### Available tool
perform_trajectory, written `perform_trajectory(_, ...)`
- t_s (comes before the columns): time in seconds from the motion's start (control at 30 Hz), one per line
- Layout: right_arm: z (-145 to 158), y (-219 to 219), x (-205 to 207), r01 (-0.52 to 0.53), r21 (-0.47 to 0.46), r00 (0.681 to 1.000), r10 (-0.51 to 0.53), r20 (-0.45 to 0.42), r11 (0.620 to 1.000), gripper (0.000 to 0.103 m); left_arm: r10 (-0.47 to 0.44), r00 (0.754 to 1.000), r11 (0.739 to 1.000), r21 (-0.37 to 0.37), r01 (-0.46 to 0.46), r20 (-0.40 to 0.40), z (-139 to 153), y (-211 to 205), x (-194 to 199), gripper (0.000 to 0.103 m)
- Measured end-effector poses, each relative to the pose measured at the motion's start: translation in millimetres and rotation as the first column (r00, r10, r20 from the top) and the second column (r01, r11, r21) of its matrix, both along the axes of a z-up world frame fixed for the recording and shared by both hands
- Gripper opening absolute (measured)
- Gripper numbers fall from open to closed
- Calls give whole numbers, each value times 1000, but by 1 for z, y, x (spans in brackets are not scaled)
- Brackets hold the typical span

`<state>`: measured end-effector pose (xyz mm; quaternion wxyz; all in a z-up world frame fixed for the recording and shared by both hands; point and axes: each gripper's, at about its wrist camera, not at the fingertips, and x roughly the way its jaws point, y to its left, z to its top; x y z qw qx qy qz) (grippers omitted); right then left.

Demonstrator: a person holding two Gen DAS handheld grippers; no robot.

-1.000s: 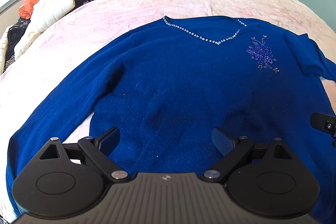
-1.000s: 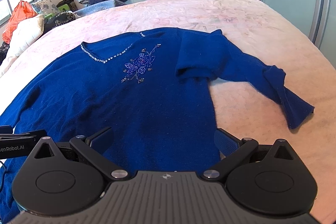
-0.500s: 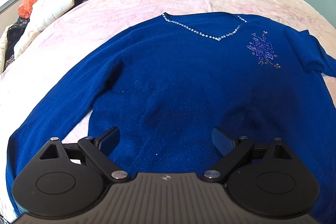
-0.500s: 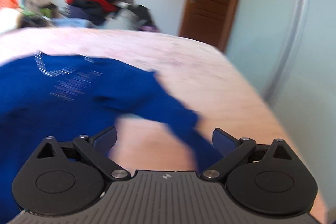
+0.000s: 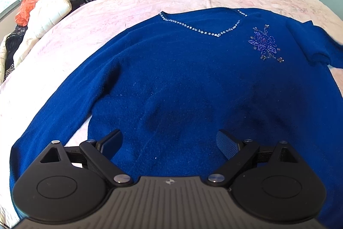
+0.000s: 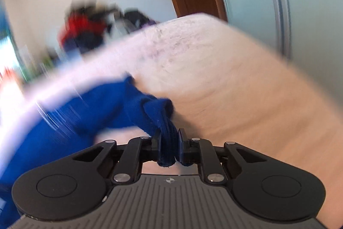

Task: Fold small clothes
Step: 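Move the right tool to the outstretched sleeve cuff and close on it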

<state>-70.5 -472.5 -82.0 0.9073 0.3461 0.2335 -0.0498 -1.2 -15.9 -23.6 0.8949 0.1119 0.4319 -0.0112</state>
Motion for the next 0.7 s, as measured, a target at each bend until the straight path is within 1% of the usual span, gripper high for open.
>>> perform_trajectory(0.03, -3, -15, -12, 14, 130, 999, -21, 51, 991, 18, 1, 1000, 1000, -1, -1, 0, 0, 0, 0, 95)
perform_trajectory(0.07, -7, -28, -22, 26, 243, 994, -51, 96, 970, 18, 1, 1000, 1000, -2, -1, 0, 0, 0, 0, 95)
perform_trajectory(0.1, -11, -39, -32, 41, 334, 987, -89, 132, 942, 18, 2, 1000, 1000, -3, -2, 1, 0, 1, 1, 95)
perform_trajectory(0.13, -15, -48, -42, 61, 399, 980, -131, 150, 915, 18, 4, 1000, 1000, -3, -4, 1, 0, 0, 1, 95)
perform_trajectory(0.17, -18, -57, -52, 87, 445, 972, -175, 160, 891, 18, 4, 1000, 1000, -3, -4, 0, 0, 1, 1, 95)
perform_trajectory(0.2, -23, -64, -61, 123, 491, 961, -227, 158, 862, 18, 4, 1000, 1000, -4, -4, -2, 0, 1, 2, 95)
perform_trajectory(0.23, -30, -73, -70, 172, 550, 945, -295, 142, 817, 20, 3, 1000, 1000, -4, -3, -3, 0, 1, 2, 95)
perform_trajectory(0.27, -38, -81, -80, 236, 600, 925, -365, 102, 765, 22, 2, 1000, 1000, -3, -2, -4, 0, 0, 2, 95)
perform_trajectory(0.3, -42, -88, -89, 330, 605, 898, -439, 35, 724, 34, 0, 1000, 1000, -2, 0, -5, -1, 0, 2, 95)
perform_trajectory(0.33, -40, -89, -96, 436, 545, 862, -507, -23, 717, 50, -3, 1000, 1000, -1, 3, -4, -1, -1, 1, 95)
perform_trajectory(0.37, -31, -83, -101, 521, 416, 829, -557, -41, 745, 52, -4, 1000, 1000, 2, 4, -2, 0, -1, 1, 95)
perform_trajectory(0.4, -19, -70, -99, 564, 248, 816, -577, -24, 788, 51, -4, 1000, 1000, 4, 4, 0, 0, -1, 1, 95)
perform_trajectory(0.43, -6, -55, -93, 569, 81, 821, -571, -2, 818, 52, -3, 1000, 1000, 5, 3, -1, -1, -2, 2, 95)
perform_trajectory(0.47, 5, -36, -83, 539, -82, 842, -539, 17, 838, 52, -3, 1000, 1000, 5, 3, -5, -1, -2, 2, 95)
perform_trajectory(0.5, 13, -17, -69, 471, -232, 877, -480, 21, 851, 54, -5, 1000, 1000, 4, 5, -9, -1, -3, 2, 95)
perform_trajectory(0.53, 19, 4, -52, 375, -365, 917, -400, 7, 853, 55, -9, 1000, 1000, 3, 9, -12, -2, -3, 2, 95)
perform_trajectory(0.57, 20, 26, -34, 267, -473, 949, -314, -21, 840, 55, -14, 1000, 1000, 6, 14, -12, -2, -4, 1, 95)
perform_trajectory(0.6, 21, 45, -18, 160, -550, 972, -228, -57, 820, 57, -19, 1000, 1000, 10, 19, -10, -2, -6, 0, 95)
perform_trajectory(0.63, 17, 64, -3, 58, -606, 984, -147, -97, 794, 57, -21, 1000, 1000, 15, 21, -7, -2, -6, 0, 95)
perform_trajectory(0.67, 11, 82, 9, -28, -649, 988, -78, -134, 760, 57, -22, 1000, 1000, 17, 22, -4, -2, -6, -1, 95)
perform_trajectory(0.7, 8, 92, 20, -95, -692, 984, -37, -173, 716, 58, -21, 1000, 1000, 17, 22, -4, -1, -6, -1, 95)
